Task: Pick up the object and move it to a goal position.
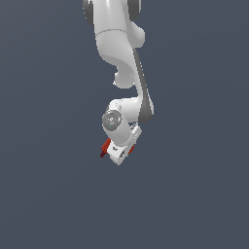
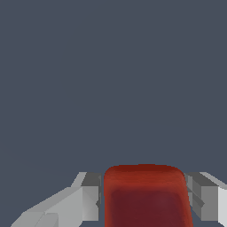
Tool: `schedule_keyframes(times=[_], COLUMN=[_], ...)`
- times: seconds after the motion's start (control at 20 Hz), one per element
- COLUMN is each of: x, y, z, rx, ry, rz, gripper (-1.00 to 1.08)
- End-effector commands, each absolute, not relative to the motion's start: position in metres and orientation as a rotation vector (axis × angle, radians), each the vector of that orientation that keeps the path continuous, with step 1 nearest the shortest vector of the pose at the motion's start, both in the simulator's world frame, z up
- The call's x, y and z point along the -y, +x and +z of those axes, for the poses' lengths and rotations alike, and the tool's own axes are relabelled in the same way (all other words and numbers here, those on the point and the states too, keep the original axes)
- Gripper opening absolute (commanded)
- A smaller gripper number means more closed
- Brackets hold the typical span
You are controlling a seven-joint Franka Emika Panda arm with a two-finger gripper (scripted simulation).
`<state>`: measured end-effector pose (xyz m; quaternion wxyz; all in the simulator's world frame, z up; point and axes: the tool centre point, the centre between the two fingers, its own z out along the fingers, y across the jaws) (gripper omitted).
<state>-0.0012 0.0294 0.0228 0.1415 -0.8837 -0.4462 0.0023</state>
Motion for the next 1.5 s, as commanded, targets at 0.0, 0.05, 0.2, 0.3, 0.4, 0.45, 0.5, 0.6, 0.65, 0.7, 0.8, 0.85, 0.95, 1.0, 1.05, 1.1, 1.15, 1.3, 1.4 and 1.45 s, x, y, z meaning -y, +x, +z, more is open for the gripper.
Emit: schedule_keyframes(times=[0.0, 0.05, 0.2, 0.3, 0.4, 0.45, 0.5, 0.6, 0.65, 0.7, 0.8, 0.85, 0.95, 1.0, 1.05, 1.1, 1.15, 1.3, 1.4, 1.45], x=[-0.029, -0.029, -0.029, -0.029, -0.030, -0.029, -0.030, -0.030, -0.030, -0.030, -0.030, -0.030, -0.030, -0.030, -0.030, -0.030, -0.030, -0.030, -0.030, -0.030], y=[0.001, 0.002, 0.008, 0.013, 0.019, 0.023, 0.027, 0.035, 0.040, 0.044, 0.054, 0.059, 0.068, 0.072, 0.076, 0.080, 0.083, 0.091, 0.095, 0.096], z=[0.025, 0.026, 0.032, 0.037, 0.044, 0.048, 0.052, 0.061, 0.065, 0.070, 0.080, 0.084, 0.093, 0.097, 0.101, 0.104, 0.107, 0.114, 0.117, 0.119], rx=[1.289, 1.289, 1.289, 1.289, 1.289, 1.289, 1.289, 1.289, 1.289, 1.289, 1.289, 1.289, 1.289, 1.289, 1.289, 1.289, 1.289, 1.289, 1.289, 1.289], ry=[-2.551, -2.551, -2.551, -2.551, -2.551, -2.551, -2.550, -2.550, -2.550, -2.550, -2.549, -2.549, -2.549, -2.549, -2.548, -2.548, -2.548, -2.548, -2.547, -2.547], rz=[0.005, 0.005, 0.006, 0.007, 0.007, 0.007, 0.008, 0.008, 0.008, 0.009, 0.010, 0.010, 0.011, 0.011, 0.011, 0.011, 0.012, 0.012, 0.012, 0.012], gripper=[-1.00, -1.00, -1.00, -1.00, -1.00, -1.00, -1.00, -1.00, -1.00, -1.00, -1.00, -1.00, -1.00, -1.00, -1.00, -1.00, -1.00, -1.00, -1.00, -1.00])
